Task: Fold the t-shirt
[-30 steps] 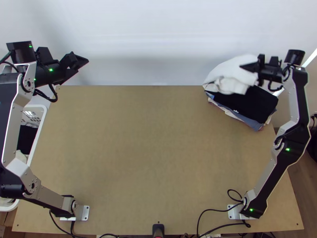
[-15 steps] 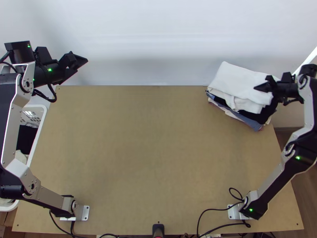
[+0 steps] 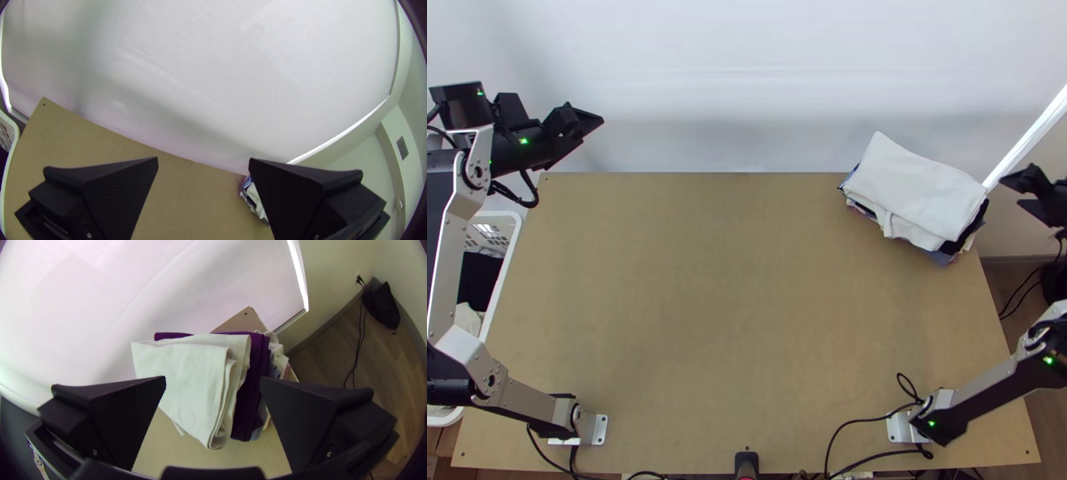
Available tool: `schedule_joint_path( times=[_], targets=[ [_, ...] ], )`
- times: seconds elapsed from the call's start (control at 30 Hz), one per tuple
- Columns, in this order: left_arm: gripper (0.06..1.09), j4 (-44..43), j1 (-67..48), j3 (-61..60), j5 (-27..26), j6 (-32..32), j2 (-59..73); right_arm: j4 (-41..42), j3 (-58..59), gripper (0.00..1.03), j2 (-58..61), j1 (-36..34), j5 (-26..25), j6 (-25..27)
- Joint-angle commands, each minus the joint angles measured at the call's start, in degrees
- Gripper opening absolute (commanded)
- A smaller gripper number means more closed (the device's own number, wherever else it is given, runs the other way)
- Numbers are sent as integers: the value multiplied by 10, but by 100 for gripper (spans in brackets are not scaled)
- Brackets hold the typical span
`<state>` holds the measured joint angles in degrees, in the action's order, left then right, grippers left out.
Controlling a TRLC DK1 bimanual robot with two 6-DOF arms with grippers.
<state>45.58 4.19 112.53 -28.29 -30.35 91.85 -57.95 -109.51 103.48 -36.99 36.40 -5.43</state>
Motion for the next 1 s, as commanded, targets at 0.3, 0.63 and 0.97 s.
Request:
schedule_joint_path(
  times=[0.3,0.63,0.97],
  targets=[
    [105,0,4,-8,-8,6,-28,260,272,99,-238,230,-169,27],
    [105,5,59,27,-20,6,-47,542,317,98,-91,366,-361,25],
    [105,9,90,47,-27,6,-53,579,193,98,84,380,-402,28]
  ],
)
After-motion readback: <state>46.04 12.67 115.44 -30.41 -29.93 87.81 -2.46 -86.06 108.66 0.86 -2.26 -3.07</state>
